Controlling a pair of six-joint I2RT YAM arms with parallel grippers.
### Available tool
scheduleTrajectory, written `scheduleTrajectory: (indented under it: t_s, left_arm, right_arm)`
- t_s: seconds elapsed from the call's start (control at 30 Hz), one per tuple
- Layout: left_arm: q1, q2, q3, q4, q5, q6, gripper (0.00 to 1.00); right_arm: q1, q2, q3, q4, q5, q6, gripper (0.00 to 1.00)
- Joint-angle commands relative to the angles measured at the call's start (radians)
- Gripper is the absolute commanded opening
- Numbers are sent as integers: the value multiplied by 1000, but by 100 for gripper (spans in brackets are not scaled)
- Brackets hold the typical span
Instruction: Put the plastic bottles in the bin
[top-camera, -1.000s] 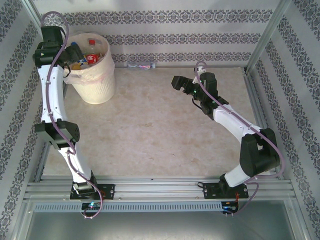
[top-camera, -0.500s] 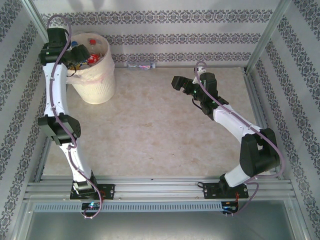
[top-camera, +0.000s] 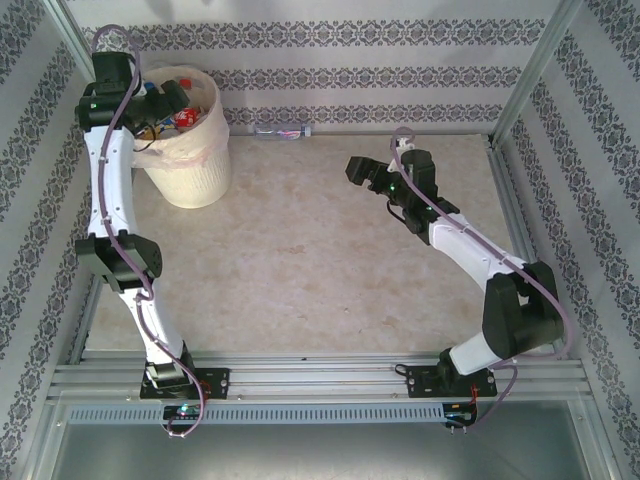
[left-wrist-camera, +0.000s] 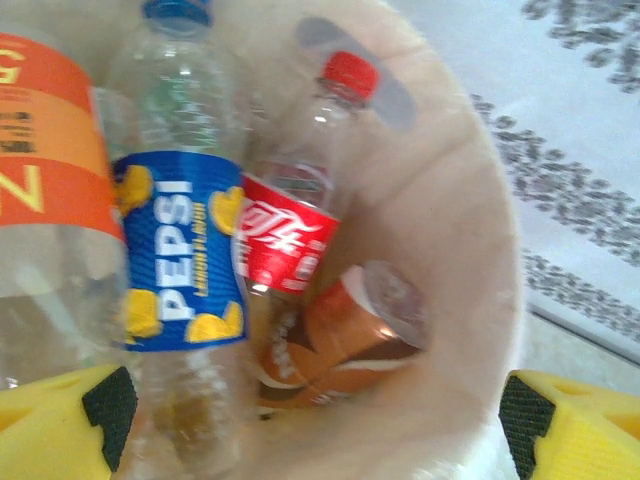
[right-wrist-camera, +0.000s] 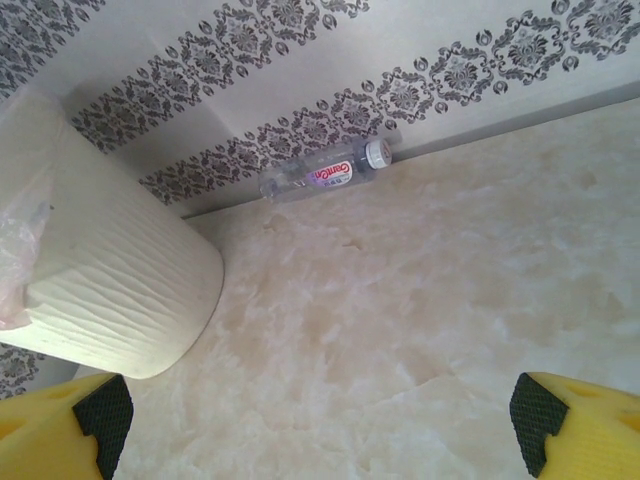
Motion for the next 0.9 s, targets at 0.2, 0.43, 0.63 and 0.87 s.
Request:
scheduleTrajectory:
  t_s: [0.2, 0.43, 0.63, 0.87]
  left_arm:
    - [-189, -164, -144, 159, 2, 15, 100]
    - [-384, -186, -298, 318, -64, 37, 100]
    - [-486, -154, -456, 511, -97, -1, 100]
    - [-496, -54, -611, 747, -78, -154, 100]
  right_arm:
    - [-43, -106, -67, -11, 78, 16, 98]
    - [-66, -106, -72, -25, 94, 58, 98]
    - [-74, -56, -44, -19, 50, 106, 98]
    - [-78, 86, 68, -12, -34, 170, 98]
